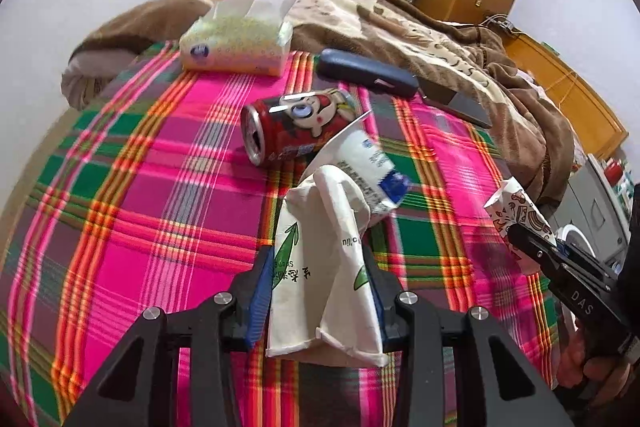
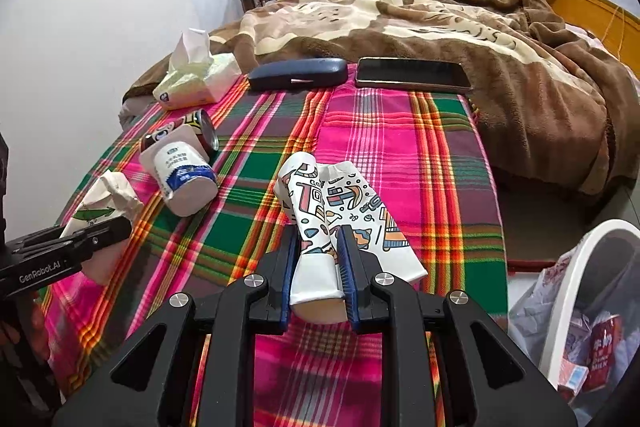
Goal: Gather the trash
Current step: 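Lift the paper bag and paper cup off the cloth with both grippers, then carry the paper bag and paper cup over the wastebasket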
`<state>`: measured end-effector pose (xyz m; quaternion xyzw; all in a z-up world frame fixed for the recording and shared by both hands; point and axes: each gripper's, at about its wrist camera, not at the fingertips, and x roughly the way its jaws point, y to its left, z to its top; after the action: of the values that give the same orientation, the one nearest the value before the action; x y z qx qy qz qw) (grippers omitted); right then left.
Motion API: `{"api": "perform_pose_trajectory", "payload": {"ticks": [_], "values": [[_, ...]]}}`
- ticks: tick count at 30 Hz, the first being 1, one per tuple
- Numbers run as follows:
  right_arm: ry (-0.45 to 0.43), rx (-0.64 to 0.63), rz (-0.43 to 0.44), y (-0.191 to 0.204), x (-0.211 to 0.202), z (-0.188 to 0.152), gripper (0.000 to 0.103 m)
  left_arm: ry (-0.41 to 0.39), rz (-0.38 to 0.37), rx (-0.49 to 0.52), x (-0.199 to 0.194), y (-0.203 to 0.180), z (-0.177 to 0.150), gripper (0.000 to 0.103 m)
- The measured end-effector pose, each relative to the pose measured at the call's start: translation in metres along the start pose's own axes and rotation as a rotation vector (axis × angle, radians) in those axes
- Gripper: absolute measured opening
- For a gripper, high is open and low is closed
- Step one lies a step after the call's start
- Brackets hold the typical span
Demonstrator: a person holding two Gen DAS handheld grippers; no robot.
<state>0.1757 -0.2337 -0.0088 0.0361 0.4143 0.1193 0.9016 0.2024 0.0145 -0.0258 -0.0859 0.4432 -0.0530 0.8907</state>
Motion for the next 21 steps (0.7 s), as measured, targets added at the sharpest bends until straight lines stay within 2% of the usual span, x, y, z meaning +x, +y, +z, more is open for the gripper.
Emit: {"api": "perform_pose_trajectory", "payload": {"ticks": [11, 21], "values": [[-0.067, 0.031, -0.017, -0.011, -0.038, -0.010, 0.021, -0.048, -0.064, 0.072, -0.037, -0.040, -0.011, 0.041], [-0.119, 0.082, -0.078, -0.041, -0.076, -0.024, 0.021, -0.063, -0.135, 0.171, -0.053, -0.097, -0.020, 0.041]]}}
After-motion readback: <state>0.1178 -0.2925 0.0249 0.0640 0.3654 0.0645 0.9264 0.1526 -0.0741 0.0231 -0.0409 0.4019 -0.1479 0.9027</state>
